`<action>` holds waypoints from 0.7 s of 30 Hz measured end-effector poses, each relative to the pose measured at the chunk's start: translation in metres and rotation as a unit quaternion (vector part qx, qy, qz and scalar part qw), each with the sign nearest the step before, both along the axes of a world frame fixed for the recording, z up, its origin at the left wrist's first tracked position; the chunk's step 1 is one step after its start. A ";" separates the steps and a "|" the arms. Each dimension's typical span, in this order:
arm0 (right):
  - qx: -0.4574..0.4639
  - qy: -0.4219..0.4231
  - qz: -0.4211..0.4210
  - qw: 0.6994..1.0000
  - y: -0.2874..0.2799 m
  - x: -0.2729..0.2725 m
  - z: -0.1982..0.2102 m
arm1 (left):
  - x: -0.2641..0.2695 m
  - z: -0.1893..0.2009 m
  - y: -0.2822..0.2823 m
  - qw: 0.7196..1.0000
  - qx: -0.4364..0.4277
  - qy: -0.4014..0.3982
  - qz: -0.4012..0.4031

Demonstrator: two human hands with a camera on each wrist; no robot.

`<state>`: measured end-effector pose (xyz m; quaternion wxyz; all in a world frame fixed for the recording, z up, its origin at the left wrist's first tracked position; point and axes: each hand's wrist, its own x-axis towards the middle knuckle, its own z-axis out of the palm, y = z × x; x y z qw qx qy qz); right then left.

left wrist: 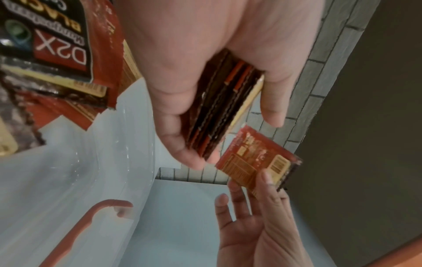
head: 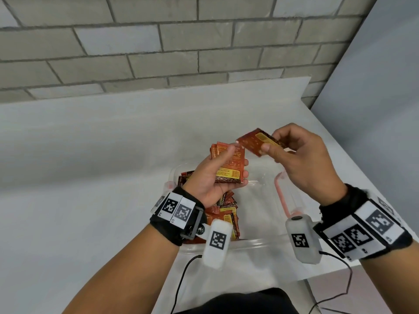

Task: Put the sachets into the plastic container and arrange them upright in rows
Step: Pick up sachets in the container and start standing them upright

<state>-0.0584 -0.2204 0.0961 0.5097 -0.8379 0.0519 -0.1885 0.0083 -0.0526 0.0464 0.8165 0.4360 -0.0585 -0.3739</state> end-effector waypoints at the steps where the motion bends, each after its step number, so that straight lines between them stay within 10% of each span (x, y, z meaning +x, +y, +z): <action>1: -0.018 -0.013 0.007 1.000 0.001 -0.001 0.000 | 0.001 0.000 0.000 1.000 -0.005 0.009 0.006; 6: -0.231 0.019 0.114 0.966 0.010 -0.005 -0.020 | 0.004 0.003 -0.003 0.999 -0.037 0.021 0.023; 21: -0.104 0.123 0.041 0.986 -0.001 0.012 -0.007 | 0.006 -0.005 -0.004 0.999 0.009 -0.053 -0.010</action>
